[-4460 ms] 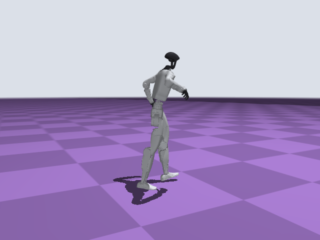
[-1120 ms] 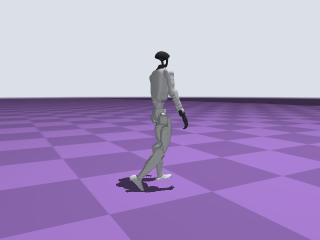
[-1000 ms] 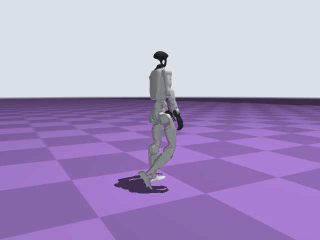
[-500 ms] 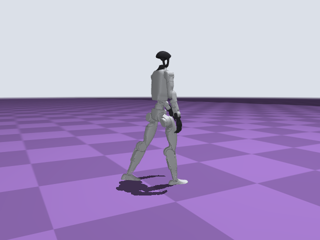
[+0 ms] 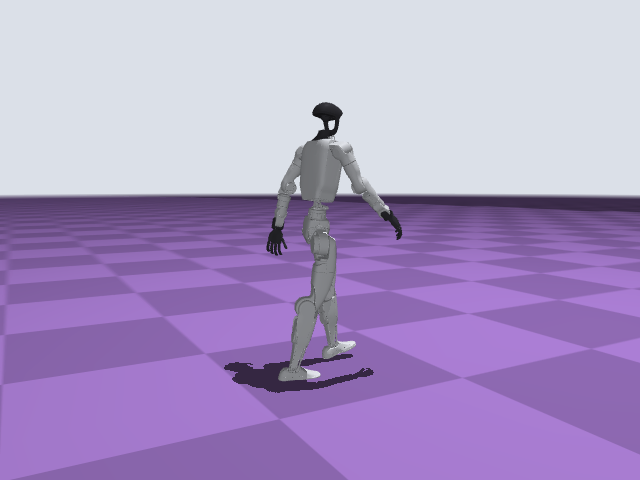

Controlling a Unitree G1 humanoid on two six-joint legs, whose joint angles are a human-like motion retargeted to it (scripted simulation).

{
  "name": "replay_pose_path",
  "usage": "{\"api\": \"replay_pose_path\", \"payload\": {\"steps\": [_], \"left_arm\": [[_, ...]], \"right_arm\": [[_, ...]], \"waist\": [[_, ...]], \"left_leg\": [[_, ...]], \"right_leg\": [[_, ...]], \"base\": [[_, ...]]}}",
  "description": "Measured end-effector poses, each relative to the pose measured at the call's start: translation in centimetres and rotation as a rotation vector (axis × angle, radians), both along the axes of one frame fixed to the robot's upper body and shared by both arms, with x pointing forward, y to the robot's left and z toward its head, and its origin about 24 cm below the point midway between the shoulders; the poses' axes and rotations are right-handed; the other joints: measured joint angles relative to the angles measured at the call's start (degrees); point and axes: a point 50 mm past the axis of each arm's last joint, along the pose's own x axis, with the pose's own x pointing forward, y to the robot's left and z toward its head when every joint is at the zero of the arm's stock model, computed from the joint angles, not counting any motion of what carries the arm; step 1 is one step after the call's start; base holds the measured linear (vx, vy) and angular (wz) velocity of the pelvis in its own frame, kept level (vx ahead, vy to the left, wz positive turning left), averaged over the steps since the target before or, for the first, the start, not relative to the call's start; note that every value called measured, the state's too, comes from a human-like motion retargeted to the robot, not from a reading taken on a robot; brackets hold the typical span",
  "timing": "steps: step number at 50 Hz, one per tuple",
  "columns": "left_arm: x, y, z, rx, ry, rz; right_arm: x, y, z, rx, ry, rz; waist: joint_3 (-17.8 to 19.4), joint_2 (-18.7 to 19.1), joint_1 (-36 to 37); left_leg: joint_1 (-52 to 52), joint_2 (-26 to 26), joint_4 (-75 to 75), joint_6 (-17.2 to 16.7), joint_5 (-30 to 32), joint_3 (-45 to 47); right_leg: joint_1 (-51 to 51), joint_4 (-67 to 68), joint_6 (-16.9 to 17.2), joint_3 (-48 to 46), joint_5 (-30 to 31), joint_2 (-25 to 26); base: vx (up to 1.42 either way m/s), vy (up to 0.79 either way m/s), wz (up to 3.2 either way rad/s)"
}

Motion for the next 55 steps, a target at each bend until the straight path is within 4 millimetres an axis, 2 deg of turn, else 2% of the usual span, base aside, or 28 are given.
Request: {"api": "replay_pose_path", "payload": {"steps": [2, 4, 5, 7, 10, 13, 17, 19, 22, 25, 30, 35, 40, 42, 46, 50, 55], "left_arm": [[1.5, 0.1, 0.0, -0.007, -0.067, -0.009], [3.4, 0.3, 0.1, -0.017, -0.146, -0.033], [4.5, 0.5, 0.3, -0.019, -0.190, -0.048], [7.0, 1.1, 1.0, -0.015, -0.289, -0.078], [11.2, 2.1, 2.7, 0.005, -0.465, -0.141], [15.6, 2.6, 5.4, 0.019, -0.665, -0.252], [20.9, 2.2, 9.9, 0.024, -0.906, -0.468], [23.1, 1.7, 12.5, 0.031, -1.013, -0.571], [25.2, 0.6, 16.3, 0.020, -1.141, -0.717], [25.7, -0.7, 19.3, -0.052, -1.206, -0.858], [23.9, -2.3, 22.3, -0.226, -1.165, -1.068], [21.6, -3.4, 24.0, -0.335, -1.135, -1.156], [20.2, -5.2, 24.4, -0.389, -1.228, -1.176], [20.0, -6.0, 24.4, -0.396, -1.298, -1.180], [20.6, -6.7, 24.4, -0.330, -1.462, -1.183], [21.1, -6.9, 24.5, -0.256, -1.561, -1.205], [21.8, -7.2, 24.4, -0.200, -1.614, -1.269]], "right_arm": [[0.4, 0.7, 1.1, 0.023, -0.058, 0.059], [0.3, 1.3, 1.9, 0.045, -0.095, 0.128], [0.0, 1.6, 2.2, 0.053, -0.108, 0.164], [-0.9, 1.8, 2.4, 0.060, -0.114, 0.231], [-3.1, 1.8, 2.1, 0.064, -0.107, 0.308], [-6.2, 1.2, 1.6, 0.079, -0.089, 0.348], [-10.4, -0.3, 1.5, 0.083, -0.066, 0.367], [-11.8, -1.4, 2.4, 0.066, -0.075, 0.367], [-13.3, -2.9, 4.4, 0.030, -0.092, 0.399], [-14.6, -3.7, 6.8, 0.011, -0.083, 0.487], [-16.6, -3.5, 10.5, 0.027, -0.011, 0.681], [-17.5, -2.6, 13.9, 0.026, 0.000, 0.808], [-17.8, -0.3, 16.1, -0.027, -0.140, 0.930], [-17.8, 0.6, 16.6, -0.064, -0.230, 0.983], [-17.6, 1.7, 17.6, -0.139, -0.422, 1.042], [-17.4, 2.2, 18.3, -0.162, -0.545, 1.067], [-16.8, 2.7, 18.9, -0.191, -0.632, 1.120]], "waist": [[1.3, 1.6, 0.4], [1.8, 1.8, 0.3], [1.8, 1.6, 0.2], [1.2, 1.1, 0.0], [-0.2, 0.7, -0.3], [-1.6, 0.6, -1.0], [-3.7, 1.3, -3.1], [-4.0, 2.0, -4.8], [-3.5, 3.4, -8.1], [-2.7, 4.9, -11.9], [-1.8, 5.3, -17.0], [0.5, 3.7, -21.0], [4.0, 2.7, -23.6], [4.9, 2.9, -24.5], [5.3, 4.4, -26.4], [3.8, 5.9, -28.5], [1.2, 6.9, -28.6]], "left_leg": [[1.1, 1.6, -6.7, -3.8, -0.8, 0.5], [0.2, 2.5, -8.0, -6.1, -4.1, 0.8], [-0.2, 2.8, -8.0, -6.8, -5.5, 1.0], [0.3, 3.5, -8.0, -6.9, -4.5, 2.3], [2.9, 4.5, -8.0, -6.7, 0.5, 4.7], [6.4, 4.7, -8.0, -5.9, 1.0, 4.6], [9.4, 5.2, -6.6, -4.8, -2.4, 2.5], [9.9, 5.3, -5.5, -4.9, -3.2, 1.5], [10.4, 5.4, -3.6, -5.6, -4.1, -0.3], [11.1, 5.2, -1.8, -6.6, -5.1, -2.4], [13.2, 3.5, -0.8, -8.1, -7.5, -5.1], [16.2, -0.4, -1.5, -8.0, -13.4, -8.0], [19.4, -2.3, -2.1, -6.9, -16.8, -9.9], [20.7, -2.3, -2.4, -6.8, -17.1, -10.6], [23.2, -1.1, -3.0, -7.5, -18.6, -11.9], [25.4, -0.3, -2.5, -7.9, -20.3, -13.6], [25.9, -0.3, 1.9, -5.5, -19.2, -13.8]], "right_leg": [[3.6, -0.1, 0.6, 0.8, -1.2, 1.2], [6.1, 0.1, 1.2, 1.1, -2.0, 1.2], [7.0, 0.3, 1.4, 1.3, -2.3, 1.0], [8.0, 1.5, 1.1, 1.7, -2.3, 0.9], [8.8, 5.2, -0.1, 2.3, -0.4, 1.5], [7.3, 13.7, -0.8, 1.5, 6.1, 2.0], [-3.1, 36.2, -1.7, -4.3, 15.3, 1.7], [-9.4, 46.5, -3.4, -8.1, 15.4, 0.3], [-16.1, 54.0, -5.8, -11.7, 11.0, -0.7], [-18.8, 50.9, -6.3, -13.5, 6.4, -0.2], [-18.6, 31.7, -5.8, -14.9, 2.1, -0.2], [-17.8, 8.6, -1.7, -11.9, 6.9, -0.9], [-20.2, -3.3, 2.9, -11.8, 16.4, -2.4], [-22.0, -4.3, 4.8, -11.3, 18.2, -2.6], [-24.0, -4.3, 6.1, -9.1, 17.6, -2.0], [-22.1, -4.3, 6.1, -9.8, 16.9, -2.1], [-18.5, -4.3, 6.1, -10.9, 15.1, -2.8]], "base": [[0.66, 0.17, -0.48], [0.67, 0.19, -0.24], [0.68, 0.20, -0.17], [0.70, 0.21, -0.17], [0.73, 0.24, -0.16], [0.74, 0.28, -0.03], [0.64, 0.28, 0.20], [0.52, 0.24, 0.39], [0.45, 0.19, 0.60], [0.41, 0.12, 0.75], [0.36, 0.04, 0.63], [0.29, -0.03, 0.55], [0.27, -0.07, 0.33], [0.30, -0.08, 0.27], [0.38, -0.15, 0.34], [0.48, -0.18, 0.47], [0.51, -0.22, 0.15]]}}
